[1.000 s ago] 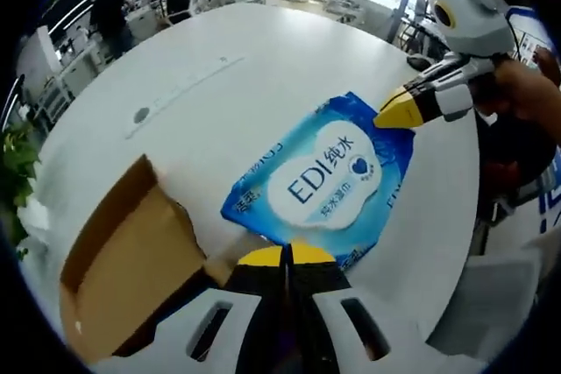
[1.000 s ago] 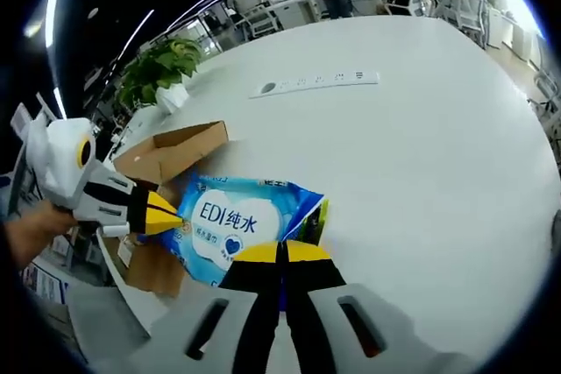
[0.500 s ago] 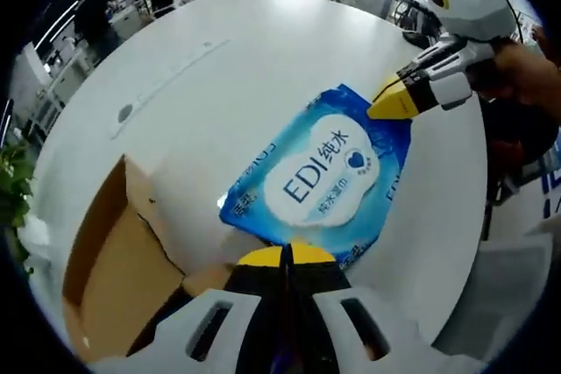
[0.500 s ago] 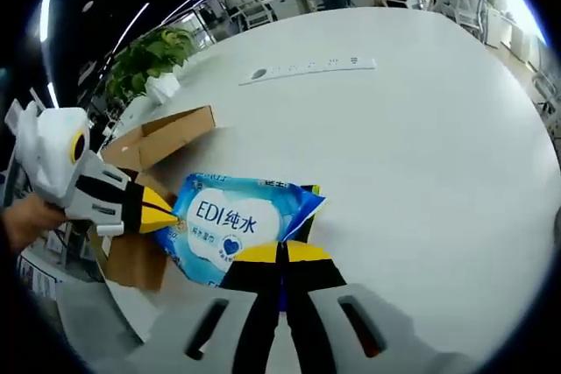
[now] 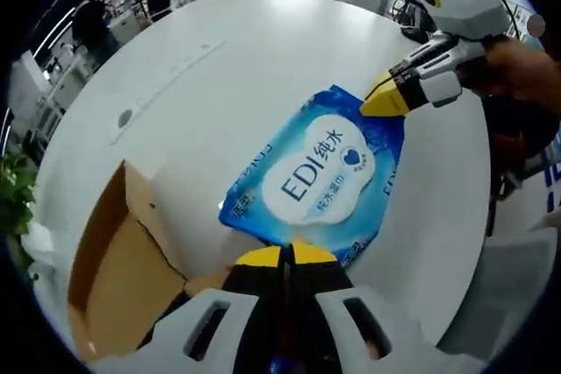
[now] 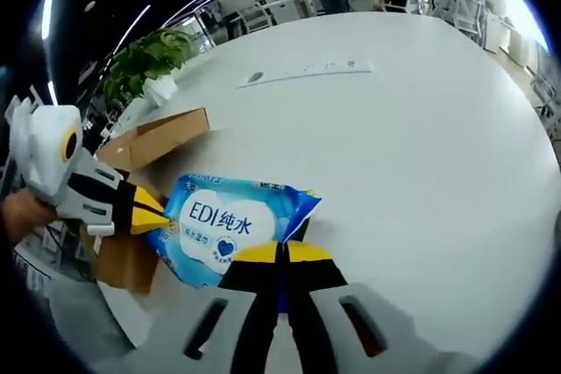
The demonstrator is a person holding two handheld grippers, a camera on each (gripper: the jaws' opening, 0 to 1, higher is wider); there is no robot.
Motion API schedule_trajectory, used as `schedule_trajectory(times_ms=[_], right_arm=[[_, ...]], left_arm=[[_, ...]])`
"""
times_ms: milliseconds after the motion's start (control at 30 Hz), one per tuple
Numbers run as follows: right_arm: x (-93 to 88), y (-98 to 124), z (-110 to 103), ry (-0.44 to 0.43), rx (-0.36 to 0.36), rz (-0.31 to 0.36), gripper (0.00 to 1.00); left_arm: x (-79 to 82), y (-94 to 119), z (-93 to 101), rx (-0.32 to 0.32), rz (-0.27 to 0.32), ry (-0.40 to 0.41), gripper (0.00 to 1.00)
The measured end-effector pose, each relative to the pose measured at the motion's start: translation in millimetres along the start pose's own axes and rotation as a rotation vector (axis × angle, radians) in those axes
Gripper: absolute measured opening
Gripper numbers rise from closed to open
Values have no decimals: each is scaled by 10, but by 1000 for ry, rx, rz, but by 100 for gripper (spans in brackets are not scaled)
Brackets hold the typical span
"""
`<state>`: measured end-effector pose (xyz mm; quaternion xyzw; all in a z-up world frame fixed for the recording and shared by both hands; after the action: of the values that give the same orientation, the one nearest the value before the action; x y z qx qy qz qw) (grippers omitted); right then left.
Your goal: Operate the shoe box by opening the lid, removing the specified soft item, and placing it in the target area until the item is outside and the box remains undamaged.
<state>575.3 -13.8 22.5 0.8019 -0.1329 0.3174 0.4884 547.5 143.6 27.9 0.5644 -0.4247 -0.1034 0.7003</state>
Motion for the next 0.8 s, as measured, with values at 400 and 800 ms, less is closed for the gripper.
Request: schedule_trajectory(times_ms=[400, 800], right_arm=[[-5, 107, 45, 46, -41, 39, 2], [141, 381, -58, 101, -24, 89, 7]], left_arm=[[9, 74, 39, -7, 74, 50, 8], [72, 383, 49, -12, 179, 123, 14]])
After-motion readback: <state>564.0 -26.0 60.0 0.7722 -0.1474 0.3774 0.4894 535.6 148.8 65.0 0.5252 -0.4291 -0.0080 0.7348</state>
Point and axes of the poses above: the point that each gripper's makers call its tool centre point, and the gripper's own axes: y roughly backward along the fingers, z roughly to its right, x roughly out of its top, the point moved 3 cm from there along y, roughly backward along the fingers, and after that the axes turned 3 degrees about z, right-handed, at the moved point
